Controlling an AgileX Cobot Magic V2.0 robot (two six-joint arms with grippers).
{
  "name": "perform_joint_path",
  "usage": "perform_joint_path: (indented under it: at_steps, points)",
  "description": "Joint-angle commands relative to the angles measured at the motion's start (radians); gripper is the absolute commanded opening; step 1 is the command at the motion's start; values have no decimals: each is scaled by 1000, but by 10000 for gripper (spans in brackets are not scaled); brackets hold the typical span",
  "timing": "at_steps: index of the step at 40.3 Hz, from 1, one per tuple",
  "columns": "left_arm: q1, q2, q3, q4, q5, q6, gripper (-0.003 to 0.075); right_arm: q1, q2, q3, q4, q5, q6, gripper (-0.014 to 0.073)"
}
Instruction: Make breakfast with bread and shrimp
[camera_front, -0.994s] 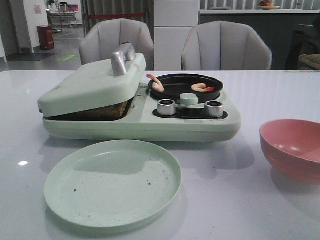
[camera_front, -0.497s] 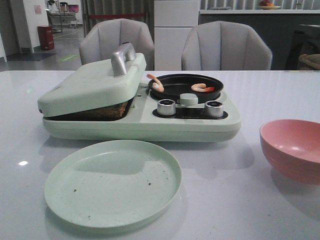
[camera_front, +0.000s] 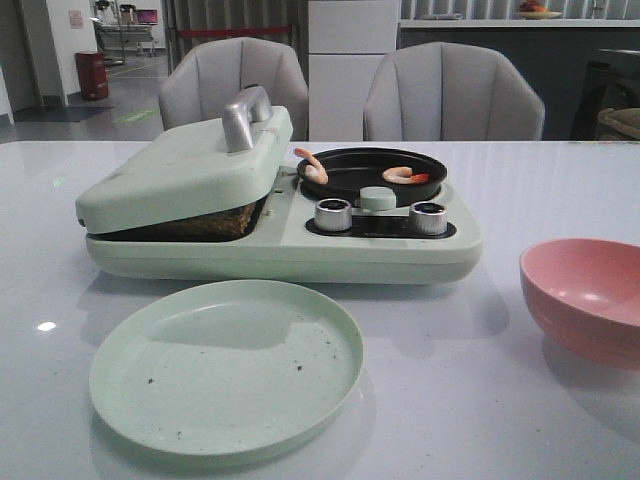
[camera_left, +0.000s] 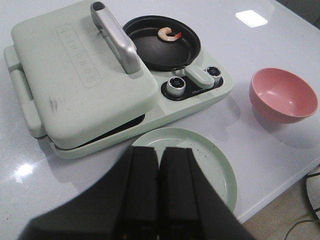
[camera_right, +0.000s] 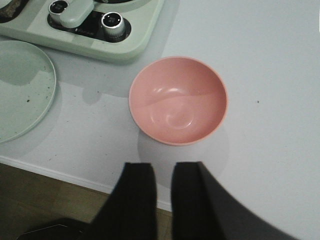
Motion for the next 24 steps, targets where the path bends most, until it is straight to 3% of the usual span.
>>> perform_joint_path:
  at_steps: [1,9,12,18,20,24]
  points:
    - [-8,-4,-26,-55,-40,0,99,2,-3,-25,-10,-60,-8,50]
    - [-8,-4,-26,-29,-42,-10,102,2,-3,-25,-10,-62,-8,46]
    - [-6,-4,-26,101,-61,-131,104,2,-3,-25,-10,-63,-8,46]
    - [-6,-4,-26,560,-82,-515,104,2,-3,-25,-10,-67,-7,46]
    - [-6,-6,-26,639,-85,-559,104,2,-3,-25,-10,-72,-7,46]
    - [-6,-10,-26,653,-107,-560,99,2,-3,-25,-8,-70,-7,46]
